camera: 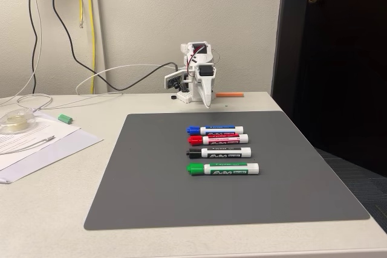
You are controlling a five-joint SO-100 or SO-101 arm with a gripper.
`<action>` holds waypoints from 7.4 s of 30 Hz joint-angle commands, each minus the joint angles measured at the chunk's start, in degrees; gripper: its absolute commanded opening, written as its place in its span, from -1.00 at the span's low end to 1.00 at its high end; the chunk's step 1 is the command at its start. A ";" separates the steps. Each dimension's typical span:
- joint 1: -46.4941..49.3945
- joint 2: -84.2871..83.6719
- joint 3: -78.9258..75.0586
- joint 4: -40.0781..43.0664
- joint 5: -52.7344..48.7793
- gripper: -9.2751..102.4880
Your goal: Pick up the green marker.
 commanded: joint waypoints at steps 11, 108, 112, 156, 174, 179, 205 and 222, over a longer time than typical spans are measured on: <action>-0.18 0.35 -0.35 0.00 0.09 -0.84; 0.44 -164.44 -178.24 29.88 2.11 -0.34; 0.35 -165.76 -178.24 29.88 0.44 -0.34; -0.18 -168.57 -178.24 35.24 -8.96 -0.22; 0.62 -167.96 -178.24 33.05 -4.39 -0.26; 0.62 -167.96 -178.24 30.50 1.32 -0.39; 0.00 -170.42 -178.24 28.92 -0.79 -0.57; 1.05 -170.24 -178.68 31.99 -4.04 -0.62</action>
